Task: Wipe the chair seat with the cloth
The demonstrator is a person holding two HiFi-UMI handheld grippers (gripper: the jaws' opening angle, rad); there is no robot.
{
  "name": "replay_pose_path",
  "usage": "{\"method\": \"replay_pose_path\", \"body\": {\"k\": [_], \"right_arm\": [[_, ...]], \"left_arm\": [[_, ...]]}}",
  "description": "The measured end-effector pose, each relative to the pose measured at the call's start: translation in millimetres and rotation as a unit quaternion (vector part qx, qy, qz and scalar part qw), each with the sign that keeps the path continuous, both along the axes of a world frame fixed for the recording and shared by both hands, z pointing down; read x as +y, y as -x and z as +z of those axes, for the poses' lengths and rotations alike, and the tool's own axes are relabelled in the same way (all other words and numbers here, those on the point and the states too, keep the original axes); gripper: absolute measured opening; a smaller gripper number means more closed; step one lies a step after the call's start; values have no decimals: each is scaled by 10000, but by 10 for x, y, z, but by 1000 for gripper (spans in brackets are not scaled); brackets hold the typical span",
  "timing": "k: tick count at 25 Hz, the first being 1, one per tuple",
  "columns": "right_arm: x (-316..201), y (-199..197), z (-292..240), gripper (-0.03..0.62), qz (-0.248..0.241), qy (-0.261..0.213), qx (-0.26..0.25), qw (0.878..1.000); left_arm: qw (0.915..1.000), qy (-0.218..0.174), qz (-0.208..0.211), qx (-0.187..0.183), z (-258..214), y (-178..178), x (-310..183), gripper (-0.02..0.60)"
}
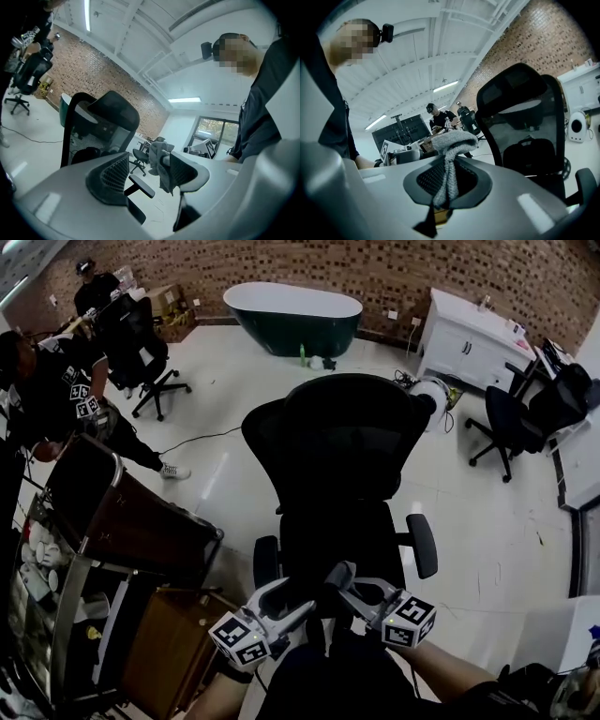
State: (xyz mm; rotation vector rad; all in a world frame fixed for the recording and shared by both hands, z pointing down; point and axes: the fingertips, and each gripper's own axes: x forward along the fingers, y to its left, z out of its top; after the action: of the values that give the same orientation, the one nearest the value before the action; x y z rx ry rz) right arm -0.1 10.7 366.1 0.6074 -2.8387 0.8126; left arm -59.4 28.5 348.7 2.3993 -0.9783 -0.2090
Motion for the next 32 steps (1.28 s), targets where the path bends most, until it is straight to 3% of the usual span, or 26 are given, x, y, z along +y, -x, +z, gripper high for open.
{"method": "replay_pose_path", "body": {"k": [3, 6, 11, 15, 19, 25, 32], "right_arm": [[-205, 118, 298, 28, -227, 34, 217, 9995], [-426, 216, 813, 28, -434, 383, 473, 9972], [-752, 461, 1815, 28, -920, 678, 1223, 9859], [-1142, 678, 2618, 28, -1166, 403, 1886, 9743], [-1567, 999, 3338, 28, -1475, -31, 2594, 9544], [-1978, 1475, 4180, 28, -1837, -168, 3135, 9315], [-2068, 1835, 4947, 28, -2214, -488, 3448, 9109]], "left_arm": [[9994, 251, -208, 119, 238, 66, -183, 296], [9979, 449, -393, 264, 533, 98, -363, 296], [9955, 732, -582, 151, 990, 117, -567, 298], [9933, 936, -672, 127, 1457, 153, -723, 298], [9923, 1007, -720, 53, 1862, 237, -956, 298], [9909, 1017, -877, 114, 2235, 411, -1278, 298], [9902, 981, -971, 208, 2597, 438, -1321, 298]]}}
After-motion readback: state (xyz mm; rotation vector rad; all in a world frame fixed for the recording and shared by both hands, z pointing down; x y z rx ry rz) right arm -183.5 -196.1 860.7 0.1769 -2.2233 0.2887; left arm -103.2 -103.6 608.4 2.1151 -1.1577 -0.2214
